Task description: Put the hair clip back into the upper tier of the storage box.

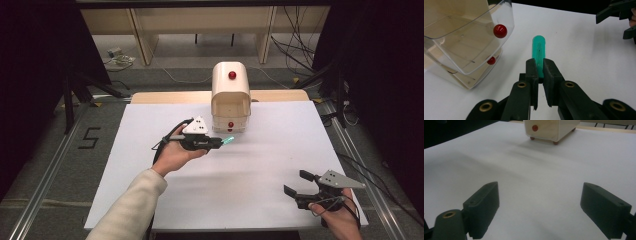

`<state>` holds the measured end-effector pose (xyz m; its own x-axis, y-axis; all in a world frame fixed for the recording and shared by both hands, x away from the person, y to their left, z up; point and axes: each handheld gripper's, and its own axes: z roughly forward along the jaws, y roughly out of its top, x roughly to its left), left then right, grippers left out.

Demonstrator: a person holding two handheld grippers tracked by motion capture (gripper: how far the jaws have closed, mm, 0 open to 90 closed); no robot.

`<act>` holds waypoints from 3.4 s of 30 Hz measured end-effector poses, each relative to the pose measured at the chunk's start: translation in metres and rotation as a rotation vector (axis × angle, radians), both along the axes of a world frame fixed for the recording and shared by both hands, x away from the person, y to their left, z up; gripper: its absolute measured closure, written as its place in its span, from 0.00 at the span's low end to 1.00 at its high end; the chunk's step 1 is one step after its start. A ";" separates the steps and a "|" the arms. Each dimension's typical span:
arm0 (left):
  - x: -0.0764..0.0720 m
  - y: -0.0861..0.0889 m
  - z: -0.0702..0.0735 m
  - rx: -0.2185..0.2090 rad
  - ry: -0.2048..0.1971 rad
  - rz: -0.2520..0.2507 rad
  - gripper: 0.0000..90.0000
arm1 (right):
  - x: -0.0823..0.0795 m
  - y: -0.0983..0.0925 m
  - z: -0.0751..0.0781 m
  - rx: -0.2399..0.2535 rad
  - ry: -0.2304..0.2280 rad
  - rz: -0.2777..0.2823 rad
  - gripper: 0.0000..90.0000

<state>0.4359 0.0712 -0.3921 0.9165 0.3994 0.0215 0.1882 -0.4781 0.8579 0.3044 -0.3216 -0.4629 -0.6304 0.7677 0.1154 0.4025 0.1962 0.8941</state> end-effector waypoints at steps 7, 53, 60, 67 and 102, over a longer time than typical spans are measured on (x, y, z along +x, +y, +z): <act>0.003 -0.001 0.005 -0.006 -0.002 0.002 0.92 | 0.000 0.000 0.000 0.000 0.001 0.000 0.18; 0.014 -0.003 0.021 -0.013 0.008 0.000 0.92 | 0.001 0.000 0.000 -0.003 0.000 0.002 0.18; 0.016 -0.003 0.023 -0.017 0.009 0.003 0.92 | 0.001 -0.001 -0.001 -0.004 0.000 0.001 0.18; 0.020 -0.003 0.027 -0.016 0.005 0.008 0.92 | 0.001 -0.001 -0.001 0.000 -0.001 0.002 0.18; 0.035 -0.010 0.038 -0.018 0.011 0.033 0.92 | 0.001 -0.001 -0.001 -0.004 0.000 0.003 0.18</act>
